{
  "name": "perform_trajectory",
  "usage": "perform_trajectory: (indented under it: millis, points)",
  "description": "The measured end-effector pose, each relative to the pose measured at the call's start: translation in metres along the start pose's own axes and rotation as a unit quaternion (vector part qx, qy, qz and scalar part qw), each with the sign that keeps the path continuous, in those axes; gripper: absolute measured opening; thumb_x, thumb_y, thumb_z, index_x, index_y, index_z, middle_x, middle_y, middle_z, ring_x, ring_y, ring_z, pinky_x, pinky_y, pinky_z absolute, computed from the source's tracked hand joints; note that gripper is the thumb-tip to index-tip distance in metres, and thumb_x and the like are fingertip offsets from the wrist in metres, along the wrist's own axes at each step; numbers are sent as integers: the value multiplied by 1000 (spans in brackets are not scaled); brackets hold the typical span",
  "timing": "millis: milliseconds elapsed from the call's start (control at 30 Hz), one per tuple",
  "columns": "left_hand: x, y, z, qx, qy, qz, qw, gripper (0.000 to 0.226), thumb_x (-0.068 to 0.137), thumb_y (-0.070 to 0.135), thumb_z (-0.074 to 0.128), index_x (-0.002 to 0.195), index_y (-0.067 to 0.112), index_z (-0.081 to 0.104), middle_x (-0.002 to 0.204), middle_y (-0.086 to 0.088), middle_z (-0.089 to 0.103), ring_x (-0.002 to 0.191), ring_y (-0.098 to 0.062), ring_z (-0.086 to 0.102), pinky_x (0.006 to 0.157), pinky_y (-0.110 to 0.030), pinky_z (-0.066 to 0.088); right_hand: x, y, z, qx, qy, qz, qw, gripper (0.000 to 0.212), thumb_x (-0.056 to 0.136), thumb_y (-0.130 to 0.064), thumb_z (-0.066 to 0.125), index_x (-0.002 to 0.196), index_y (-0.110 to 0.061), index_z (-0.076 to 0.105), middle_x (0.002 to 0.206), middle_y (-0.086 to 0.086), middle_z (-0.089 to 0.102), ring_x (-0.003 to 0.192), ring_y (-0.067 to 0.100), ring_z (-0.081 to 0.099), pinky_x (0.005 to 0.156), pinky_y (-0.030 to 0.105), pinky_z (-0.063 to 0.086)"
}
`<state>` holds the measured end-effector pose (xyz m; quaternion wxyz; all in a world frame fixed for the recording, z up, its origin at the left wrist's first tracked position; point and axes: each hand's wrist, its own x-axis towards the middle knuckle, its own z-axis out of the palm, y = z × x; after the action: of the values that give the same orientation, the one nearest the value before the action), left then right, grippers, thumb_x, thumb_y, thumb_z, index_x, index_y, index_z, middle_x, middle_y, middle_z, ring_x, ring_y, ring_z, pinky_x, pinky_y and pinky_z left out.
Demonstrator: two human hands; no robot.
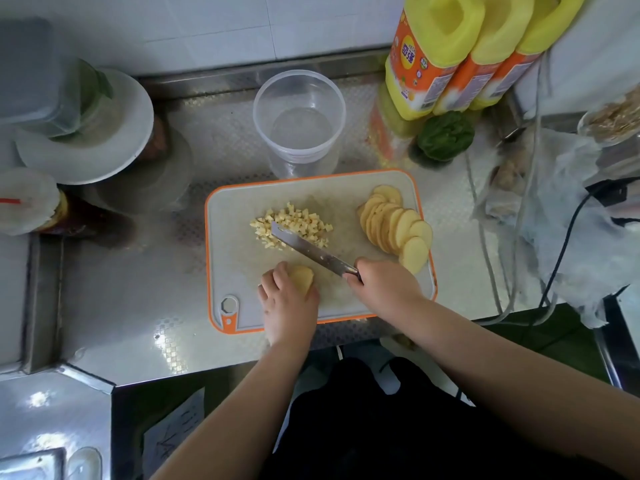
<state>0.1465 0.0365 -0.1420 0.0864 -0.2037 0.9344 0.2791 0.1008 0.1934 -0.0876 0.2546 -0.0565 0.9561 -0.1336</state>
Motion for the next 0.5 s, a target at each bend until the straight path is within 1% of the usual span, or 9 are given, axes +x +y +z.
perform_trajectory:
  millis: [33, 67, 133, 167, 233, 267, 300, 367, 500]
  points:
    - [0, -6, 1, 7, 21, 30, 999, 61, 84, 36, 70, 133, 8, 47, 128, -14, 48, 114, -34, 44, 94, -46, 43, 0, -1, 1, -8, 0, -3, 1000, 33, 98, -44, 42, 78, -18, 41, 64, -2, 46, 61, 21, 49, 49, 29, 33]
    - [1, -13, 2, 16, 52, 78, 995, 57, 84, 38, 69, 128, 7, 51, 125, -14, 49, 112, -34, 45, 93, -45, 45, -1, -2, 3, -13, 3, -6, 1000, 33, 98, -43, 42, 79, -17, 41, 64, -2, 46, 61, 22, 48, 48, 29, 32]
    - [4, -30, 4, 31, 115, 194, 974, 43, 85, 39, 65, 114, 7, 60, 118, -13, 54, 107, -33, 49, 89, -42, 46, -3, -2, 7, -15, 9, -9, 1000, 32, 99, -42, 41, 80, -17, 40, 61, -4, 41, 60, 22, 45, 46, 29, 27]
    - [7, -38, 6, 35, 132, 249, 959, 34, 85, 35, 66, 106, 7, 63, 113, -13, 56, 104, -33, 51, 86, -41, 47, -5, -2, 9, -11, 11, -9, 1000, 31, 99, -41, 41, 80, -17, 40, 60, -5, 38, 60, 22, 44, 45, 30, 25]
    - [15, -49, 7, 40, 138, 339, 930, 19, 88, 27, 65, 93, 8, 66, 103, -11, 60, 95, -33, 54, 77, -43, 51, -8, -3, 14, -4, 10, -10, 1000, 29, 99, -40, 40, 82, -17, 39, 60, -4, 38, 61, 23, 44, 49, 30, 28]
    - [18, -52, 8, 39, 129, 365, 921, 18, 91, 27, 62, 91, 10, 65, 100, -10, 61, 92, -32, 54, 75, -43, 52, -10, -3, 16, -5, 7, -11, 1000, 28, 100, -40, 39, 83, -17, 40, 62, -3, 40, 62, 23, 45, 51, 30, 30]
    - [21, -54, 9, 34, 117, 378, 918, 18, 93, 28, 60, 91, 11, 63, 98, -8, 61, 90, -30, 54, 75, -43, 52, -12, -4, 18, -9, 8, -14, 1000, 28, 100, -40, 39, 84, -17, 42, 64, -2, 43, 63, 23, 46, 52, 31, 31]
    - [25, -56, 9, 15, 101, 379, 920, 15, 93, 32, 59, 97, 17, 56, 98, -6, 61, 91, -28, 53, 79, -40, 51, -15, -3, 21, -14, 7, -15, 1000, 28, 100, -40, 39, 88, -16, 47, 69, -1, 47, 65, 24, 48, 54, 30, 33]
    - [33, -49, 4, -8, 78, 343, 936, 24, 89, 40, 57, 99, 21, 48, 95, -5, 61, 91, -23, 50, 79, -35, 45, -16, -1, 23, -5, 13, -9, 1000, 30, 99, -41, 40, 92, -14, 50, 71, 0, 50, 71, 27, 58, 55, 31, 38]
